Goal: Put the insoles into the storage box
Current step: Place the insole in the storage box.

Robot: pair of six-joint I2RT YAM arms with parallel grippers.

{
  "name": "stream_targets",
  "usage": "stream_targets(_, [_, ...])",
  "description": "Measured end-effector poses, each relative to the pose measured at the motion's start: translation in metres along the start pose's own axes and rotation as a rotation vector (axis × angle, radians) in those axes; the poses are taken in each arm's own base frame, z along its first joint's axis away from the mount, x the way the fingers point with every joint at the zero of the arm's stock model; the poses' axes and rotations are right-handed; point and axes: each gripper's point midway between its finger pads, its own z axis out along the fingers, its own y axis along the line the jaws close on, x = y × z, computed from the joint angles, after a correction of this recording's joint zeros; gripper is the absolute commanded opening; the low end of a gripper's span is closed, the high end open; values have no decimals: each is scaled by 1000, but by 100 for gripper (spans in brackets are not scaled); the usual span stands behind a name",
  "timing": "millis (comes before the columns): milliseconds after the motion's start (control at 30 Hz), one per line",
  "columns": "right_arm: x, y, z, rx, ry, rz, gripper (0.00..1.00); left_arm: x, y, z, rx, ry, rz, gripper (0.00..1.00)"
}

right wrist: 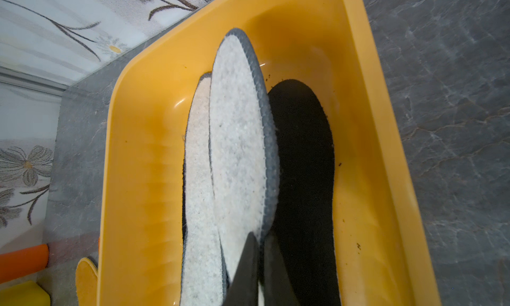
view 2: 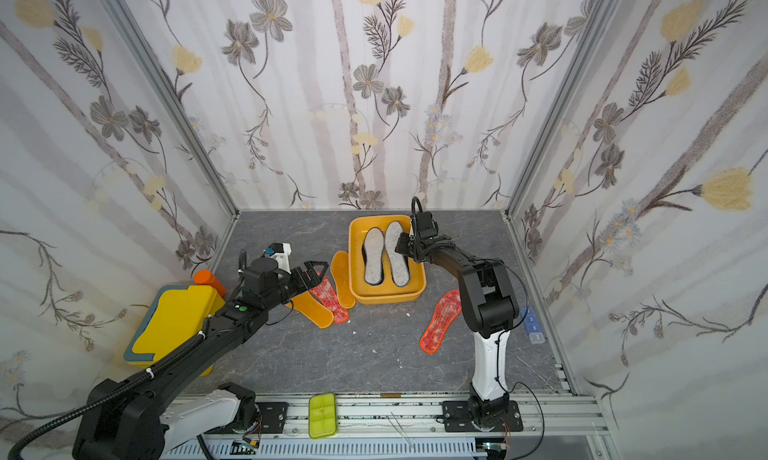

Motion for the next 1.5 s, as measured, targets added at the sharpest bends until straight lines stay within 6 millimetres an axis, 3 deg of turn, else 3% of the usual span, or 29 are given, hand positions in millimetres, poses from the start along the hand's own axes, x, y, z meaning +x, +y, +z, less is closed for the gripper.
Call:
stream_targets(867, [9, -24, 24, 86, 11, 24, 0, 3, 6, 0, -15, 8, -5, 100])
stream_targets(1067, [9, -25, 26, 92, 10, 24, 12, 3, 7, 0, -20, 9, -7, 100])
stream_targets(1233, [5, -22, 24, 90, 6, 23, 29, 3, 8, 0, -20, 9, -7, 100])
stream_targets(1500, [-9, -9, 10, 65, -24, 17, 35, 6, 11, 0, -28, 15, -9, 100])
